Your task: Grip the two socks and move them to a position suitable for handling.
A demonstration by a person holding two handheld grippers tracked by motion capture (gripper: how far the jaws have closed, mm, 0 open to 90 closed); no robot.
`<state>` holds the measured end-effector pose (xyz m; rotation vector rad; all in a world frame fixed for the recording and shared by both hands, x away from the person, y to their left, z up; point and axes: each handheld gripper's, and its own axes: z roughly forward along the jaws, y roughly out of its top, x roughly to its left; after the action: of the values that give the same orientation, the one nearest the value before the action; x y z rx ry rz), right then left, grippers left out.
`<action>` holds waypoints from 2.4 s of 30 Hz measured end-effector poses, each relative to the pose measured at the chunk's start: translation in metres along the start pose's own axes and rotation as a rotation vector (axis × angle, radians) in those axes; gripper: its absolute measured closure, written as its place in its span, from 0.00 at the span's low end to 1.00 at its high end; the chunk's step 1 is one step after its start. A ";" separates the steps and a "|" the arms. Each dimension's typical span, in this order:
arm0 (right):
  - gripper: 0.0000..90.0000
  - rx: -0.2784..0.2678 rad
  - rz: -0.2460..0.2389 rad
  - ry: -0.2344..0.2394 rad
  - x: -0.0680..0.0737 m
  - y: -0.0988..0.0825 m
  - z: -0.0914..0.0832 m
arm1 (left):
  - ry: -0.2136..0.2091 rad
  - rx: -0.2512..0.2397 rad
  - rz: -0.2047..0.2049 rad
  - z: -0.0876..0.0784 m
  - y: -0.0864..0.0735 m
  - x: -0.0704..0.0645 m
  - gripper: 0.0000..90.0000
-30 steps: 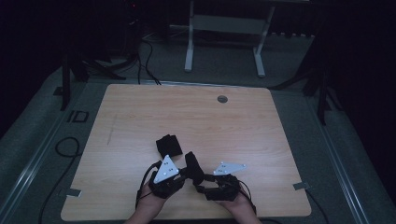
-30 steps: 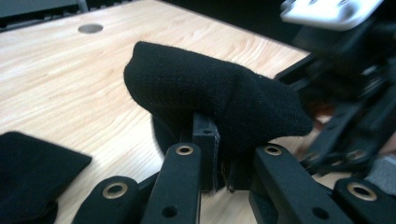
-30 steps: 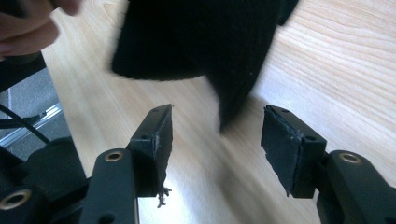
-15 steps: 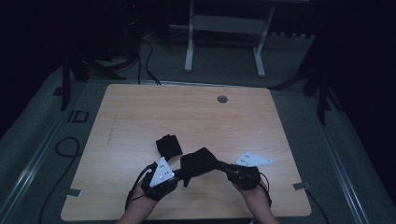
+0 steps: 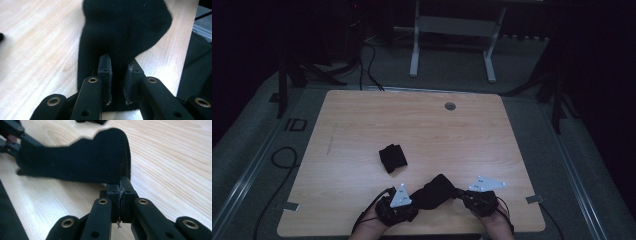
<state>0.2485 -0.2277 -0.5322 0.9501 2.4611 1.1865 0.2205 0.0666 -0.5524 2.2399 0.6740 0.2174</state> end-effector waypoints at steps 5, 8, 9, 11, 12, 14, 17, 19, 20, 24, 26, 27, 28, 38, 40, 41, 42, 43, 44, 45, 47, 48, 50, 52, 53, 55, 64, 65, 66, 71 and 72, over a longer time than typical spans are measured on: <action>0.95 0.022 0.044 0.009 -0.013 -0.010 -0.010 | -0.005 0.029 0.002 -0.001 -0.004 0.004 0.87; 0.81 0.041 0.068 0.021 -0.020 -0.015 -0.017 | -0.004 0.042 -0.015 -0.003 -0.009 0.008 0.88; 0.80 0.052 0.079 0.033 -0.022 -0.016 -0.019 | -0.011 0.037 -0.027 -0.003 -0.011 0.009 0.88; 0.74 0.043 0.095 0.020 -0.026 -0.019 -0.024 | -0.007 0.033 -0.039 -0.005 -0.012 0.011 0.89; 0.74 0.043 0.095 0.020 -0.026 -0.019 -0.024 | -0.007 0.033 -0.039 -0.005 -0.012 0.011 0.89; 0.67 0.042 0.116 0.020 -0.030 -0.020 -0.032 | 0.007 0.029 -0.032 -0.008 -0.011 0.011 0.91; 0.69 0.025 0.092 -0.007 -0.034 -0.015 -0.039 | 0.026 0.019 -0.035 -0.011 -0.009 0.012 0.95; 0.75 0.017 0.087 -0.020 -0.038 -0.011 -0.041 | 0.030 -0.011 -0.048 -0.015 -0.006 0.015 0.97; 0.77 0.002 0.081 -0.041 -0.040 -0.009 -0.041 | 0.028 -0.025 -0.055 -0.016 -0.004 0.016 0.97; 0.85 -0.020 0.140 -0.012 -0.050 0.000 -0.033 | 0.025 -0.048 -0.067 -0.013 0.006 0.020 0.97; 0.90 -0.014 0.134 0.026 -0.047 0.005 -0.025 | 0.017 -0.039 -0.062 -0.007 0.010 0.021 0.99; 0.91 -0.008 0.127 0.044 -0.044 0.007 -0.020 | 0.011 -0.034 -0.062 -0.004 0.011 0.020 0.99; 0.93 0.003 0.119 0.065 -0.041 0.008 -0.014 | 0.006 -0.025 -0.060 0.000 0.012 0.020 0.99; 0.97 0.157 0.060 0.098 -0.020 -0.006 0.031 | 0.010 0.062 -0.061 0.014 0.003 0.024 0.99; 0.97 0.164 0.056 0.094 -0.020 -0.005 0.031 | 0.008 0.063 -0.061 0.011 0.000 0.026 0.99; 0.98 0.168 0.047 0.087 -0.019 -0.005 0.030 | 0.008 0.063 -0.061 0.011 0.000 0.026 0.99; 0.98 0.171 0.045 0.084 -0.019 -0.006 0.029 | 0.006 0.066 -0.067 0.007 -0.004 0.028 0.99; 0.97 0.175 0.044 0.085 -0.020 -0.007 0.027 | 0.009 0.063 -0.072 0.005 -0.006 0.028 0.99; 0.97 0.177 0.041 0.083 -0.021 -0.008 0.026 | 0.004 0.063 -0.079 0.002 -0.009 0.029 0.99; 0.97 0.176 0.043 0.079 -0.022 -0.009 0.024 | 0.002 0.062 -0.088 -0.001 -0.012 0.029 0.99; 0.97 0.178 0.050 0.076 -0.026 -0.012 0.019 | 0.002 0.059 -0.090 -0.005 -0.017 0.029 0.99; 0.97 0.175 0.051 0.069 -0.028 -0.014 0.017 | 0.001 0.058 -0.097 -0.008 -0.019 0.029 0.99; 0.96 0.174 0.057 0.062 -0.031 -0.015 0.015 | 0.003 0.059 -0.095 -0.010 -0.021 0.029 0.99; 0.96 0.170 0.065 0.054 -0.036 -0.019 0.009 | 0.004 0.054 -0.099 -0.013 -0.025 0.028 0.99; 0.95 0.170 0.070 0.055 -0.038 -0.021 0.007 | 0.002 0.044 -0.100 -0.014 -0.027 0.028 0.99; 0.94 0.167 0.077 0.054 -0.040 -0.024 0.004 | -0.001 0.039 -0.100 -0.014 -0.028 0.028 0.99; 0.94 0.178 0.088 0.057 -0.047 -0.024 0.001 | -0.016 0.039 -0.101 -0.008 -0.023 0.031 0.99; 0.92 0.185 0.091 0.064 -0.048 -0.022 0.001 | -0.017 0.039 -0.101 -0.008 -0.022 0.031 0.99; 0.92 0.185 0.092 0.067 -0.048 -0.021 0.001 | -0.019 0.039 -0.097 -0.008 -0.022 0.031 0.99; 0.83 0.154 0.059 0.069 -0.041 -0.008 -0.004 | -0.032 -0.004 -0.105 -0.013 -0.019 0.033 0.97; 0.79 0.147 0.050 0.070 -0.041 -0.005 -0.004 | -0.035 -0.025 -0.099 -0.016 -0.018 0.034 0.94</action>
<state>0.2753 -0.2593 -0.5355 1.0316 2.6246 1.0840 0.2359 0.1053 -0.5562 2.1749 0.7577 0.1367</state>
